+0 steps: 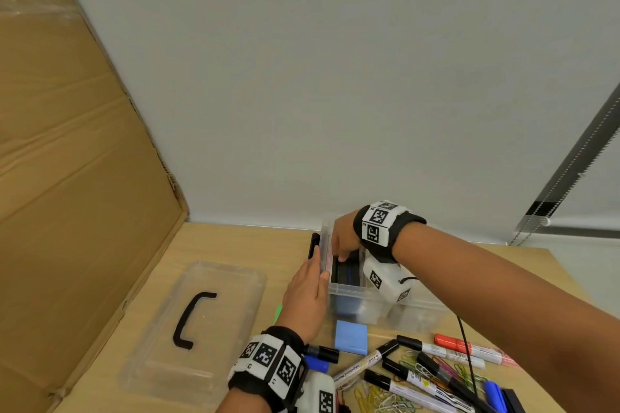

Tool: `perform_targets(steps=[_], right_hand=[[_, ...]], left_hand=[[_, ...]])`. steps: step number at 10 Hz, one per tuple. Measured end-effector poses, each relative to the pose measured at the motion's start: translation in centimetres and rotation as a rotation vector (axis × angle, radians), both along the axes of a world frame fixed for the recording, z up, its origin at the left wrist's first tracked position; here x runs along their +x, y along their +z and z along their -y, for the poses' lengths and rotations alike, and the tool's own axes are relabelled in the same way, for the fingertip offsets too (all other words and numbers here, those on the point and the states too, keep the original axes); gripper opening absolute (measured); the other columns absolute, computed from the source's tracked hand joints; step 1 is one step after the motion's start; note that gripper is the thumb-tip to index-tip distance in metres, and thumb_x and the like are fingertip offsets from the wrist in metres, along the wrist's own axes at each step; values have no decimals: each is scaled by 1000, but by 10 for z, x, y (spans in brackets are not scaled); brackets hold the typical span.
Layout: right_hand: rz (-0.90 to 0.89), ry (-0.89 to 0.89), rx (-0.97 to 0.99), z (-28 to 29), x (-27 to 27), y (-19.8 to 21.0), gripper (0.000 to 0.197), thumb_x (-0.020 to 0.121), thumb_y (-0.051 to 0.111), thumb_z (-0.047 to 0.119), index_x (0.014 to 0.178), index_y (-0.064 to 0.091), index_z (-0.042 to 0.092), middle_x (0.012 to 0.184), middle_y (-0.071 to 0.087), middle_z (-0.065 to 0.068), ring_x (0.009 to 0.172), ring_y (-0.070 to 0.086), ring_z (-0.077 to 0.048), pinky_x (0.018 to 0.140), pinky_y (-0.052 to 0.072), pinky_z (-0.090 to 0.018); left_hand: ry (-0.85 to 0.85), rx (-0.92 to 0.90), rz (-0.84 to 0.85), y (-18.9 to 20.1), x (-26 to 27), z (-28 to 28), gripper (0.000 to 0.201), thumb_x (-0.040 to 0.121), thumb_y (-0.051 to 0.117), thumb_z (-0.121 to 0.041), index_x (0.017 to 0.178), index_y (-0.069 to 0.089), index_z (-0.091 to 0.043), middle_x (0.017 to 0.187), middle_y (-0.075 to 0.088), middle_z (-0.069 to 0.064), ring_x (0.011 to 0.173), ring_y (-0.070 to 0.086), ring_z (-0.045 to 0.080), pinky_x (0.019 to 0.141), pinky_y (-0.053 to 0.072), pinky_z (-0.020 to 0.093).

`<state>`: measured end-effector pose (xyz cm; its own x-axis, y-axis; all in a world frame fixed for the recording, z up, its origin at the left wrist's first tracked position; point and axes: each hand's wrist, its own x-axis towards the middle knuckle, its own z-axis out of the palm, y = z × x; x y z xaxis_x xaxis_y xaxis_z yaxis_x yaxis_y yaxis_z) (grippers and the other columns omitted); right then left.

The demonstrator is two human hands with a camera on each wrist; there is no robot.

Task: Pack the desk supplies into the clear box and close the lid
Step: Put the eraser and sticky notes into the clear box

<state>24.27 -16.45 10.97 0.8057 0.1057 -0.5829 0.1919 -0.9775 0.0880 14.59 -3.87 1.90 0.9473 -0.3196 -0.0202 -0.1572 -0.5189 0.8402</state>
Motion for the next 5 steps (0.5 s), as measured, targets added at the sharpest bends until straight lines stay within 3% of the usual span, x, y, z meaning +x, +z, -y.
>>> perform_targets(steps=[1,2,4,5], right_hand=[[52,39,9,0,-12,2,35,90,59,15,123,61,5,124,63,-13,114,60,-29,89,48,-34],[123,74,-40,1,-20,2,33,91,56,17,122,60,6,124,62,-15,116,58,-32,90,48,-37],[-111,222,-254,-18,-22,-20,38,99,40,20,132,51,3,133,54,-16,122,52,-31,103,41,-40],[-141,224,-259,-19,-15,-13,44,102,34,29,135,48,3,137,50,-14,124,49,-29,107,37,-41]], left_hand=[[-6,14,11,-1,1,-1,53,102,23,-37,150,2,-32,156,20,-5,141,24,12,118,24,40],[-6,27,11,-2,2,0,53,102,22,-38,150,1,-33,157,18,-6,142,22,11,118,22,41],[-7,26,16,-5,3,-1,52,102,22,-37,150,1,-32,158,16,-7,144,18,11,119,19,45],[-8,33,15,-5,2,-1,52,102,21,-38,150,1,-33,158,15,-7,145,16,10,119,17,45]])
